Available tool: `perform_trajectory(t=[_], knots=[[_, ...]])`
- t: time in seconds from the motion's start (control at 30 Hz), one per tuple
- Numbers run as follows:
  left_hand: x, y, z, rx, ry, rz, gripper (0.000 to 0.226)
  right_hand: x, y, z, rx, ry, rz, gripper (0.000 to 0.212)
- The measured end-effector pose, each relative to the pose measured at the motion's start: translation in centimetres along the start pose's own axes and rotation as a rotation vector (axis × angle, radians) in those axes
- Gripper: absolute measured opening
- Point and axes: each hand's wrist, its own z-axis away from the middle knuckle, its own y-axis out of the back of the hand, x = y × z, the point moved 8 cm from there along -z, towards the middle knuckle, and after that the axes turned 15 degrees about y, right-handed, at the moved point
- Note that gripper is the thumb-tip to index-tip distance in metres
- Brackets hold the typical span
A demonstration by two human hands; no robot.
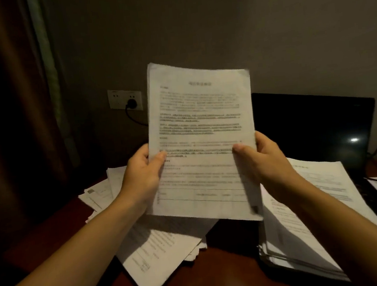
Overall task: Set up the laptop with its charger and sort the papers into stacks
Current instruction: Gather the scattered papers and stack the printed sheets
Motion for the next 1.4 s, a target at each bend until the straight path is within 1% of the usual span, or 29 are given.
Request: perform_trajectory(t=[0.13, 0.23, 0.3, 0.37, 0.43, 0.53, 0.6, 0.7, 0.83, 0.97, 1.1, 1.27, 1.4], knots=[[-0.6, -5.3, 0.9, -0.158, 0.099, -0.009, 0.018, -0.2, 5.3, 2.2, 0.066, -0.009, 0.037, 0.017], [-1.3, -9.7, 1.7, -0.262, 0.148, 0.013, 0.022, 0.8, 9.8, 4.3, 0.135, -0.073, 0.098, 0.025], [-2.0, -12.4, 2.2, -0.32, 0.171, 0.036, 0.031, 1.9, 12.7, 5.9, 0.191, -0.132, 0.09, 0.031], [-2.8, -14.6, 2.6, -0.341, 0.195, 0.034, 0.04, 2.4, 15.4, 7.4, 0.227, -0.154, 0.138, 0.034], [-3.2, -16.3, 2.9, -0.337, 0.153, -0.05, 0.04, 2.7, 17.6, 8.7, 0.235, -0.153, 0.228, 0.042], [-4.1, -18.3, 3.6, -0.301, 0.014, -0.23, 0.025, 2.9, 19.7, 10.2, 0.219, -0.138, 0.389, 0.057], [-5.2, -19.0, 4.0, -0.273, -0.049, -0.32, 0.022, 3.1, 20.2, 11.0, 0.197, -0.112, 0.471, 0.06], [-6.6, -19.0, 4.2, -0.252, -0.101, -0.467, 0.024, 3.9, 20.2, 11.8, 0.142, -0.124, 0.591, 0.055], [-6.8, -18.4, 4.2, -0.243, -0.174, -0.551, 0.026, 5.2, 20.6, 12.3, 0.12, -0.159, 0.707, 0.048], [-6.6, -18.6, 4.6, -0.251, -0.23, -0.609, 0.028, 5.4, 21.2, 12.5, 0.107, -0.2, 0.797, 0.046], [-6.5, -19.1, 4.8, -0.27, -0.301, -0.71, 0.023, 5.9, 21.4, 12.6, 0.027, -0.266, 0.907, 0.047], [-7.0, -19.2, 4.7, -0.27, -0.289, -0.86, 0.02, 5.9, 20.8, 12.6, -0.09, -0.344, 1.054, 0.054], [-7.2, -19.5, 5.2, -0.319, -0.285, -0.893, 0.023, 5.2, 19.7, 12.2, -0.221, -0.332, 1.197, 0.054]])
